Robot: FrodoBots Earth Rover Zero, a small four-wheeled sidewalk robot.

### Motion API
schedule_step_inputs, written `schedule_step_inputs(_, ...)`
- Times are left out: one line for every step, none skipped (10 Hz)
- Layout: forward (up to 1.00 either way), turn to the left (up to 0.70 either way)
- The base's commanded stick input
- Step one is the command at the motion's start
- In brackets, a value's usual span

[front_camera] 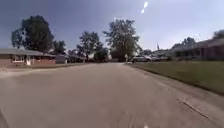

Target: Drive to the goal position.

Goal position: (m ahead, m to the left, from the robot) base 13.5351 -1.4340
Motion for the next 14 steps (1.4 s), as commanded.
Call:
schedule_step_inputs(0.7, 0.0)
schedule_step_inputs(0.7, 0.0)
schedule_step_inputs(0.7, 0.0)
schedule_step_inputs(0.7, 0.0)
schedule_step_inputs(0.7, 0.0)
schedule_step_inputs(0.7, 0.0)
schedule_step_inputs(0.7, 0.0)
schedule_step_inputs(0.7, 0.0)
schedule_step_inputs(0.7, 0.0)
schedule_step_inputs(0.7, 0.0)
schedule_step_inputs(0.7, 0.0)
schedule_step_inputs(0.7, 0.0)
schedule_step_inputs(0.7, 0.0)
schedule_step_inputs(0.7, 0.0)
